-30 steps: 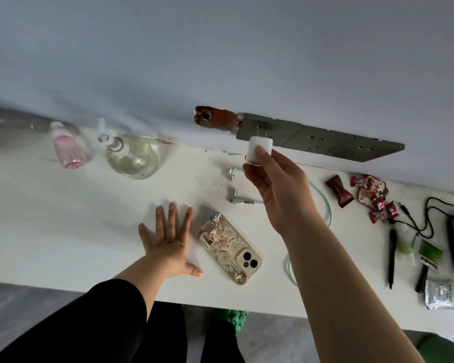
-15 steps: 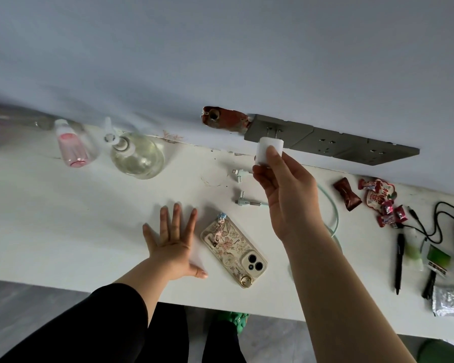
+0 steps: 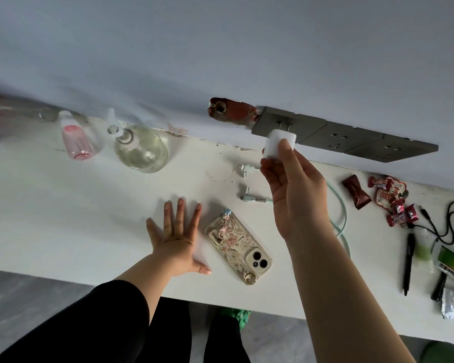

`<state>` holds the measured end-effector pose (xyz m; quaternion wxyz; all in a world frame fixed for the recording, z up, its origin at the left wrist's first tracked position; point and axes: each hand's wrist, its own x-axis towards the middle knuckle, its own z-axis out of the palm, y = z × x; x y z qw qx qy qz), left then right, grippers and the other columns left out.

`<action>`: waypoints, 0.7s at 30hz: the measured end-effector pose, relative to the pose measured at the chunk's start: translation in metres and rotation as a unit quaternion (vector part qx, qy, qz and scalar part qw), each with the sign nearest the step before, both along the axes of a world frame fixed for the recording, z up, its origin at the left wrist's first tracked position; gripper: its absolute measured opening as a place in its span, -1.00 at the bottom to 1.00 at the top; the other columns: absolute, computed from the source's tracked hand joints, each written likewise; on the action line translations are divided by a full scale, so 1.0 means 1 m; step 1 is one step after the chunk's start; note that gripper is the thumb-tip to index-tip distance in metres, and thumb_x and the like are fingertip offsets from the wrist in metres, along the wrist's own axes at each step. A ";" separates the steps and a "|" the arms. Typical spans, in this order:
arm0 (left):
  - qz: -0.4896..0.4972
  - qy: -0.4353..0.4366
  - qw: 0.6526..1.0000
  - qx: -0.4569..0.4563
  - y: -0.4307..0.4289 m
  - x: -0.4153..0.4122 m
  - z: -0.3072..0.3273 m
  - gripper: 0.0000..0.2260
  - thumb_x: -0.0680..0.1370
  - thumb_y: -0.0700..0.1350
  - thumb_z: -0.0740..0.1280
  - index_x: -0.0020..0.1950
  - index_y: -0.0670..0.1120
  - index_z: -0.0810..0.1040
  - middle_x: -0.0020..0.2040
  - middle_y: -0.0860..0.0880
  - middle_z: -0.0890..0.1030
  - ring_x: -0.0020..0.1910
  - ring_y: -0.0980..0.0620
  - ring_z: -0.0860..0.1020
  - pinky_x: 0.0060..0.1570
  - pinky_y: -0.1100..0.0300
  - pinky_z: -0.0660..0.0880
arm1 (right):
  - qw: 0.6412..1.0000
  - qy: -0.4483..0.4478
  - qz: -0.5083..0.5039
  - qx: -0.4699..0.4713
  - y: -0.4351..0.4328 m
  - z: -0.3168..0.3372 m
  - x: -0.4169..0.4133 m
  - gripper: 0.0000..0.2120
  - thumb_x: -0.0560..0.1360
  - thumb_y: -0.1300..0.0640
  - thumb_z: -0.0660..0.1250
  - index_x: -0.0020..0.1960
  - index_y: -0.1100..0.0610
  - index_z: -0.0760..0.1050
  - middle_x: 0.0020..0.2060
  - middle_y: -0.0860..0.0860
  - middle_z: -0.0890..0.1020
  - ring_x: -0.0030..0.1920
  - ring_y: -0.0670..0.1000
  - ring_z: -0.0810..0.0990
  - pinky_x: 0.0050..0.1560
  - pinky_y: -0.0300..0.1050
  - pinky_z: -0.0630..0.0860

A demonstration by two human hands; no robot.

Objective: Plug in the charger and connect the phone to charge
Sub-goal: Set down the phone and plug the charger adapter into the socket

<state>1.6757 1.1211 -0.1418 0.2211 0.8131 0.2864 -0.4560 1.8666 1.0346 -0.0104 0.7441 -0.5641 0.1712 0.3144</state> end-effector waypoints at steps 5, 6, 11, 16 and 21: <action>0.002 -0.002 1.000 -0.004 0.000 0.000 0.001 0.33 0.06 0.48 0.40 0.14 0.21 -0.77 0.14 -0.03 -0.83 0.12 -0.14 -0.80 0.27 -0.45 -0.35 | 1.000 0.012 0.005 0.027 -0.001 0.000 0.006 -0.86 0.50 0.15 0.38 -0.09 0.23 0.63 -0.35 0.06 0.65 -0.30 -0.03 0.64 -0.08 -0.20 0.63; 0.003 -0.003 1.000 -0.005 0.000 0.000 0.001 0.33 0.06 0.48 0.40 0.14 0.22 -0.77 0.14 -0.03 -0.83 0.13 -0.14 -0.79 0.27 -0.44 -0.36 | 0.999 0.021 0.013 0.045 -0.003 0.000 0.006 -0.88 0.50 0.18 0.37 -0.09 0.23 0.63 -0.33 0.07 0.66 -0.26 -0.02 0.65 -0.04 -0.19 0.63; 0.004 -0.007 1.000 -0.006 0.000 -0.001 0.000 0.33 0.06 0.49 0.39 0.16 0.21 -0.76 0.15 -0.02 -0.83 0.14 -0.14 -0.79 0.27 -0.44 -0.36 | 0.995 0.021 0.034 0.088 -0.006 -0.001 0.006 -0.91 0.49 0.26 0.35 -0.09 0.25 0.63 -0.26 0.09 0.69 -0.18 0.00 0.69 -0.05 -0.20 0.62; 0.006 -0.019 1.000 -0.006 0.001 -0.003 -0.004 0.33 0.04 0.50 0.38 0.19 0.22 -0.75 0.18 -0.02 -0.81 0.16 -0.12 -0.78 0.26 -0.45 -0.37 | 0.996 0.005 0.037 0.077 -0.004 -0.003 0.010 -0.89 0.39 0.20 0.42 -0.13 0.24 0.62 -0.27 0.09 0.68 -0.21 -0.02 0.69 -0.08 -0.22 0.62; 0.008 -0.025 1.000 -0.009 0.001 -0.004 -0.005 0.33 0.04 0.50 0.38 0.20 0.23 -0.74 0.17 -0.01 -0.82 0.17 -0.12 -0.78 0.26 -0.45 -0.37 | 0.997 0.003 0.037 0.070 -0.005 -0.005 0.017 -0.92 0.47 0.24 0.38 -0.08 0.25 0.53 -0.33 0.06 0.70 -0.23 -0.02 0.70 -0.08 -0.20 0.62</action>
